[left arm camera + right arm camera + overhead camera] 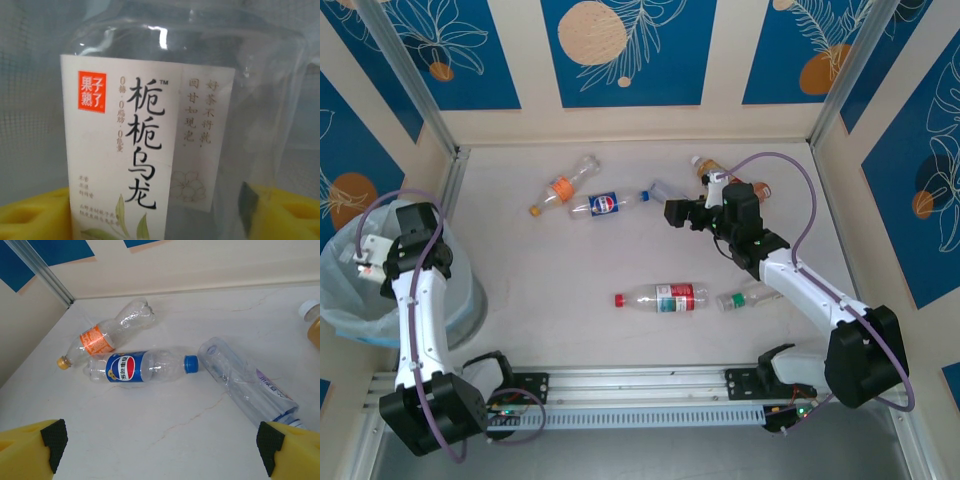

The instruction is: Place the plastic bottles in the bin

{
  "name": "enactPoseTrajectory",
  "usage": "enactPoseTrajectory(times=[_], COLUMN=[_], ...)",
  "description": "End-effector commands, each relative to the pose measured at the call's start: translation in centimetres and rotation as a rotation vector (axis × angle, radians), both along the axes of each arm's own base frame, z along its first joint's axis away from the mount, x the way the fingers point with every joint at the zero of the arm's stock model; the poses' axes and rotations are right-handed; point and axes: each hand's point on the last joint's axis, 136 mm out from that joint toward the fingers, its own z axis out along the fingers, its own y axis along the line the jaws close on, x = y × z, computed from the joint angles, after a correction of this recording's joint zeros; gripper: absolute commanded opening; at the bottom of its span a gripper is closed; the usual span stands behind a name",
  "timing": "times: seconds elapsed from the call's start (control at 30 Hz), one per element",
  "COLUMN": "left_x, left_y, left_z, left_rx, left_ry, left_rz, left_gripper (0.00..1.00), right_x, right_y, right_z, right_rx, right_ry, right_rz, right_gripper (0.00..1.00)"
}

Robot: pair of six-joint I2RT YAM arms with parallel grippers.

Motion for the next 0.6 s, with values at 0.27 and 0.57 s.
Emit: enactPoseTrajectory(times=[0.27, 0.57], left_x=[0.9, 4.5], left_y=[-0.3, -3.2], left_z=[1.4, 4.5], left_rx=[-0.015, -0.060], left_ry=[-0.045, -0.179], left_rz=[-0.062, -0.340], left_gripper=[0.99, 0.99], right_x=[0.9, 0.9], right_y=[-1.1, -2.2], right_z=[0.8, 0.3], right_rx=[-0.017, -0.010], right_ry=[-0.019, 0.015], right_rz=[-0.092, -0.157], right_gripper=[0.99, 0.99])
